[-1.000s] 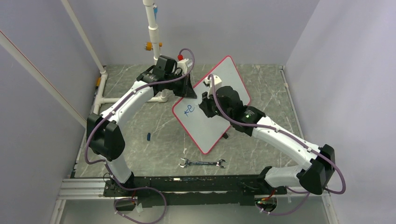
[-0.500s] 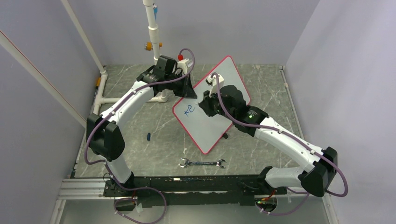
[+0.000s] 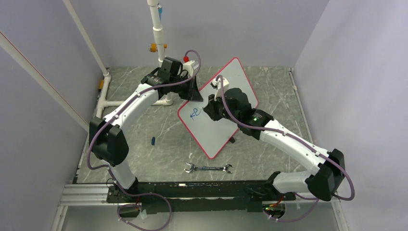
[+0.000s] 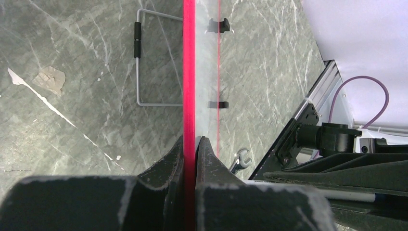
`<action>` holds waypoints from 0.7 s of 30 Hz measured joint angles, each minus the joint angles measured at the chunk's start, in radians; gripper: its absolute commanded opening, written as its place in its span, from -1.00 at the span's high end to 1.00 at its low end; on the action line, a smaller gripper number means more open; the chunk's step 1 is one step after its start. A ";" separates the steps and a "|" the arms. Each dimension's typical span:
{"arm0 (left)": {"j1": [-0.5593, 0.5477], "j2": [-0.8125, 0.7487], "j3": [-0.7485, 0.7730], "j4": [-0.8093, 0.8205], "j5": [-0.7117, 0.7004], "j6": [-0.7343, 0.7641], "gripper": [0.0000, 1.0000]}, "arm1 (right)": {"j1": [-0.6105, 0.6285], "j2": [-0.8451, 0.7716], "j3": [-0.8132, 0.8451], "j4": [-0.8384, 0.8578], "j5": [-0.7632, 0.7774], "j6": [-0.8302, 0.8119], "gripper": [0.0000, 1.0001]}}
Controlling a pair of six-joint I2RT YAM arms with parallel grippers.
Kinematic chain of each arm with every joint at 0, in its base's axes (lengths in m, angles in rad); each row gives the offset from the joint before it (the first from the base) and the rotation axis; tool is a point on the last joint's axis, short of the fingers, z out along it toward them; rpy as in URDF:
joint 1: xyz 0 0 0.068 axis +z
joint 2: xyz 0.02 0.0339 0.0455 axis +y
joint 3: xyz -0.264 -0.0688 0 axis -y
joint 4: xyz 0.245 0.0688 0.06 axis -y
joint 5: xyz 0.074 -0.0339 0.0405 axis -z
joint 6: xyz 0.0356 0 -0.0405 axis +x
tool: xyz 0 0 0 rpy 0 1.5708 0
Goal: Write a sentence on the whiteboard
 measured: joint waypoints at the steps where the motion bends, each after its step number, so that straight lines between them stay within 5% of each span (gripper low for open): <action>1: 0.000 0.000 0.000 0.000 -0.001 0.000 1.00 | -0.001 0.000 -0.002 0.003 -0.002 0.002 1.00; 21: 0.000 0.000 0.000 -0.001 -0.001 0.001 1.00 | -0.063 0.013 0.010 0.012 -0.032 0.026 1.00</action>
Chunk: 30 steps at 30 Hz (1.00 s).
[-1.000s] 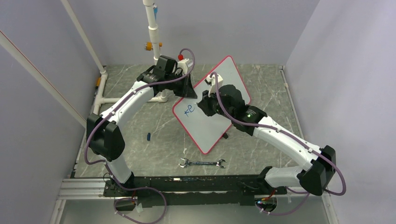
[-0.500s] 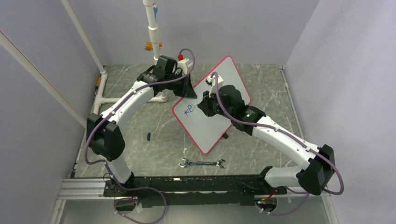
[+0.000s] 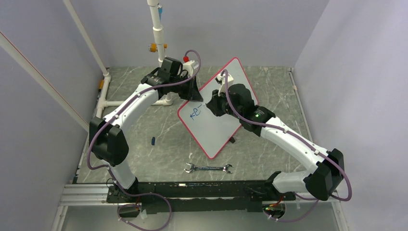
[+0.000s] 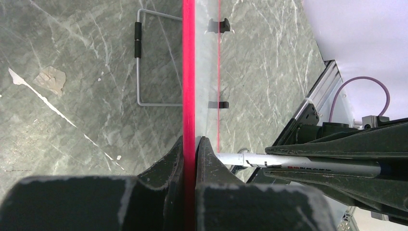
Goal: Write a sentence on the whiteboard
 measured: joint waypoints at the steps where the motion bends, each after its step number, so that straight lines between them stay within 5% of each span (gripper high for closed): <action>1: 0.000 0.000 0.000 0.000 0.000 0.000 1.00 | 0.000 0.001 0.001 0.001 -0.004 0.000 1.00; 30: -0.001 0.000 0.000 -0.001 -0.002 0.002 1.00 | -0.003 -0.035 -0.071 0.029 -0.109 0.023 1.00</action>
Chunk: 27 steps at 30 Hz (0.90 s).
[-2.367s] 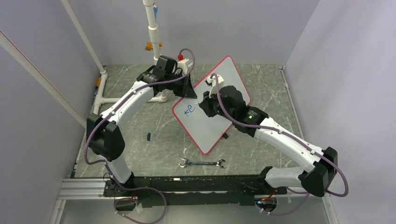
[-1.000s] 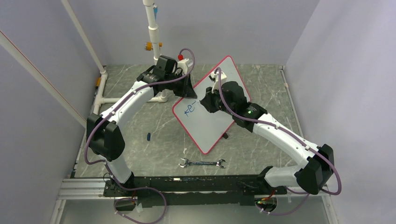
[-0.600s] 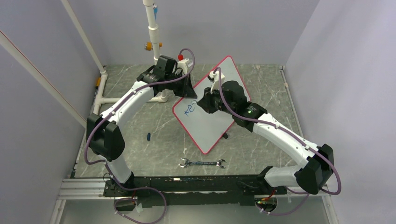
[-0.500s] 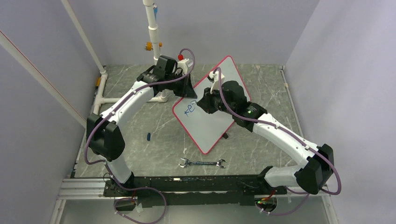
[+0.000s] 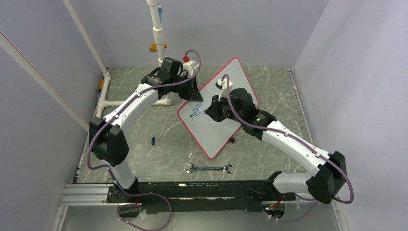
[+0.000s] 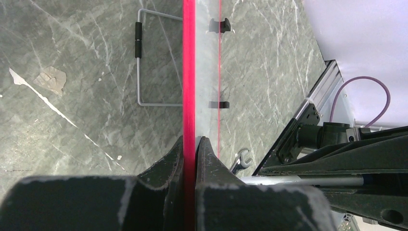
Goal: Write a sentence on the whiteboard
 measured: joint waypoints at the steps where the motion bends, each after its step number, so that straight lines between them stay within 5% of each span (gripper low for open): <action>1: 0.000 0.000 0.000 0.000 0.000 0.000 1.00 | 0.000 -0.001 -0.003 0.000 0.003 0.002 1.00; 27: -0.010 -0.009 0.000 0.001 -0.002 0.001 1.00 | -0.032 -0.066 0.006 -0.042 0.092 0.009 1.00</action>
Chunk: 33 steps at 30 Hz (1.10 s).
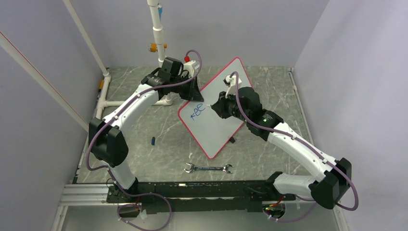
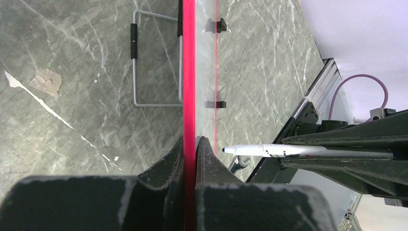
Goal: Write a sentence on the whiteboard
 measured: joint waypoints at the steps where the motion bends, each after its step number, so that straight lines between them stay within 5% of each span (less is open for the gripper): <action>1: 0.000 0.000 0.000 0.000 0.000 0.000 1.00 | -0.002 0.001 0.003 0.000 0.000 0.000 1.00; 33: -0.005 0.000 0.005 -0.005 -0.014 0.002 1.00 | -0.037 0.086 0.057 0.035 -0.009 0.019 1.00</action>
